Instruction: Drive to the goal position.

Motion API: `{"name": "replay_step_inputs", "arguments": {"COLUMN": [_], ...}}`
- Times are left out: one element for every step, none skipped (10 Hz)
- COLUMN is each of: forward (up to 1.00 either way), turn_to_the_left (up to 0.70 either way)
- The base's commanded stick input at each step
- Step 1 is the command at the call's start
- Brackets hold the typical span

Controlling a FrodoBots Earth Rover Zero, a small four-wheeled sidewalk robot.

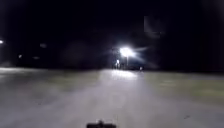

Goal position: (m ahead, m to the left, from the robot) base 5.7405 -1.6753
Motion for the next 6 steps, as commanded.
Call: {"name": "replay_step_inputs", "arguments": {"forward": [0.85, 0.85, 0.85, 0.85, 0.85, 0.85], "turn_to_the_left": [-0.17, -0.17, -0.17, -0.17, -0.18, -0.18]}}
